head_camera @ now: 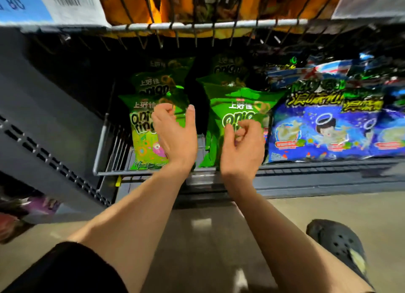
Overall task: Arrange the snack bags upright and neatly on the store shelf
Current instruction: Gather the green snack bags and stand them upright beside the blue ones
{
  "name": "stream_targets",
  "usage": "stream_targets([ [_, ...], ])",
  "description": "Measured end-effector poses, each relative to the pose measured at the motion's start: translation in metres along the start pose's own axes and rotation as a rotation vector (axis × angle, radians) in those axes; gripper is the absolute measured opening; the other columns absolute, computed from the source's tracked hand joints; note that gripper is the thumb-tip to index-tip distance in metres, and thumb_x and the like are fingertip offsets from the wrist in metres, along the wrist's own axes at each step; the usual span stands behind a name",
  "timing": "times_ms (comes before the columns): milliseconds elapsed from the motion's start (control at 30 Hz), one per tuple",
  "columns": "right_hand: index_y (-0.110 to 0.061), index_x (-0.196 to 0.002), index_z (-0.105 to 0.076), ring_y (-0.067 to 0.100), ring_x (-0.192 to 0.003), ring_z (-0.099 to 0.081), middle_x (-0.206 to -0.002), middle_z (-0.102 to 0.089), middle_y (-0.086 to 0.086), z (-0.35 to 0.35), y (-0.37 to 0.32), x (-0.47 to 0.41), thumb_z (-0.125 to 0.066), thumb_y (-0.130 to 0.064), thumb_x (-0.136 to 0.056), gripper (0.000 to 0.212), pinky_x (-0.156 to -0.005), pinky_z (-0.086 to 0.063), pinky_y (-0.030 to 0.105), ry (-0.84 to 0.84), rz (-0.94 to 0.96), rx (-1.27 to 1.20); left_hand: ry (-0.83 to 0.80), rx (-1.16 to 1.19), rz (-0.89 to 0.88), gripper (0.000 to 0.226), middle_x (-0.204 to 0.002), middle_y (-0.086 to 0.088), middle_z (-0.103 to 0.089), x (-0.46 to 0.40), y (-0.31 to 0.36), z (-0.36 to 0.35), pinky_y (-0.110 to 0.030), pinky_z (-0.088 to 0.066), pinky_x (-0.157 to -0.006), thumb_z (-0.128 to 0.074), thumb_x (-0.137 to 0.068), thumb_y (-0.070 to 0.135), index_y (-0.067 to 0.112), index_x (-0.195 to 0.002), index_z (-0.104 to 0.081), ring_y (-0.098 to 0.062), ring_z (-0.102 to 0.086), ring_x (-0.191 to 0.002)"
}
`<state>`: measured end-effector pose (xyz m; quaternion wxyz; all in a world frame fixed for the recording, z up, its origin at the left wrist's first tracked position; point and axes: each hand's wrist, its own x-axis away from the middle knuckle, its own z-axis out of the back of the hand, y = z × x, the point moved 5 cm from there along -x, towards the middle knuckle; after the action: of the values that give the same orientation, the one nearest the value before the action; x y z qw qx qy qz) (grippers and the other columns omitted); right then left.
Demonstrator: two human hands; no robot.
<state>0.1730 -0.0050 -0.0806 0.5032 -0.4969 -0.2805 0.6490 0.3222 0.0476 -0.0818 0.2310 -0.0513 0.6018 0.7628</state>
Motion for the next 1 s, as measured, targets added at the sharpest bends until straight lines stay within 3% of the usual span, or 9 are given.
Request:
stream_targets([
  [100,-0.001,-0.121,-0.047,0.032,-0.113,-0.047,-0.12,-0.051,0.015,0.028,0.035,-0.032,-0.064,-0.037,-0.084,0.055,-0.095,-0.036,0.036,0.034,-0.191,0.016,-0.419,0.088,0.135,0.076,-0.133,-0.008,-0.048,0.036,0.007,-0.043,-0.041,-0.04,-0.106,-0.069,-0.078,0.05,0.012,-0.135,-0.036,-0.02,-0.049,-0.122],
  [233,-0.003,-0.142,-0.029,0.026,-0.133,-0.04,-0.143,-0.042,0.013,0.026,0.066,-0.067,-0.063,-0.048,-0.084,0.081,-0.107,-0.031,0.031,-0.359,-0.359,-0.1,-0.641,0.108,0.234,0.102,-0.157,-0.004,-0.024,0.066,0.008,-0.075,-0.043,-0.023,-0.118,-0.062,-0.077,0.062,0.021,-0.152,-0.005,-0.02,-0.023,-0.144],
  [333,-0.013,-0.147,-0.02,0.021,-0.136,-0.037,-0.148,-0.039,0.005,0.012,0.065,-0.077,-0.064,-0.053,-0.08,0.089,-0.113,-0.028,0.032,-0.537,-0.339,-0.16,-0.655,0.13,0.217,0.1,-0.152,-0.002,-0.035,0.064,0.006,-0.083,-0.044,-0.033,-0.113,-0.057,-0.071,0.066,0.025,-0.15,-0.012,-0.02,-0.037,-0.137],
  [467,-0.034,-0.141,-0.022,0.023,-0.133,-0.041,-0.142,-0.044,0.002,0.0,0.06,-0.07,-0.063,-0.078,-0.056,0.105,-0.111,-0.033,0.046,-0.486,-0.272,-0.138,-0.623,0.088,0.157,0.09,-0.147,-0.001,-0.04,0.053,-0.003,-0.082,-0.045,-0.034,-0.112,-0.052,-0.072,0.07,0.036,-0.146,-0.013,-0.019,-0.04,-0.135],
  [600,-0.036,-0.149,-0.005,0.029,-0.131,-0.04,-0.141,-0.041,0.012,-0.004,0.056,-0.068,-0.065,-0.059,-0.074,0.098,-0.11,-0.032,0.043,-0.491,-0.155,0.012,-0.547,0.085,0.126,0.071,-0.136,0.011,-0.048,0.04,-0.014,-0.065,-0.032,-0.037,-0.107,-0.055,-0.089,0.046,0.026,-0.147,-0.019,-0.009,-0.047,-0.124],
  [667,-0.038,-0.149,-0.001,0.035,-0.129,-0.04,-0.141,-0.038,0.019,-0.008,0.061,-0.077,-0.062,-0.058,-0.078,0.095,-0.109,-0.033,0.043,-0.508,-0.178,0.087,-0.567,0.087,0.104,0.065,-0.134,0.007,-0.052,0.038,-0.014,-0.07,-0.036,-0.04,-0.106,-0.056,-0.091,0.036,0.023,-0.146,-0.022,-0.013,-0.051,-0.122],
  [800,-0.037,-0.148,-0.001,0.035,-0.134,-0.037,-0.145,-0.04,0.016,-0.008,0.08,-0.074,-0.054,-0.072,-0.071,0.1,-0.111,-0.032,0.047,-0.588,-0.296,0.104,-0.743,0.017,0.17,0.084,-0.157,0.001,-0.024,0.055,-0.015,-0.091,-0.036,-0.022,-0.118,-0.056,-0.091,0.038,0.026,-0.152,0.002,-0.018,-0.029,-0.142],
  [900,-0.038,-0.146,-0.005,0.032,-0.125,-0.049,-0.135,-0.053,0.01,-0.009,0.073,-0.074,-0.052,-0.078,-0.063,0.104,-0.105,-0.039,0.047,-0.576,-0.237,0.088,-0.641,0.035,0.16,0.077,-0.151,-0.004,-0.037,0.045,-0.009,-0.083,-0.042,-0.029,-0.116,-0.056,-0.088,0.037,0.022,-0.15,-0.012,-0.021,-0.038,-0.137],
  [1000,-0.047,-0.144,0.002,0.029,-0.125,-0.049,-0.135,-0.054,0.007,-0.017,0.057,-0.079,-0.058,-0.071,-0.068,0.099,-0.107,-0.038,0.046,-0.568,-0.177,0.041,-0.528,-0.026,0.165,0.072,-0.155,-0.005,-0.028,0.02,-0.003,-0.072,-0.026,-0.023,-0.111,-0.053,-0.095,0.032,0.016,-0.151,-0.01,-0.02,-0.029,-0.142],
])
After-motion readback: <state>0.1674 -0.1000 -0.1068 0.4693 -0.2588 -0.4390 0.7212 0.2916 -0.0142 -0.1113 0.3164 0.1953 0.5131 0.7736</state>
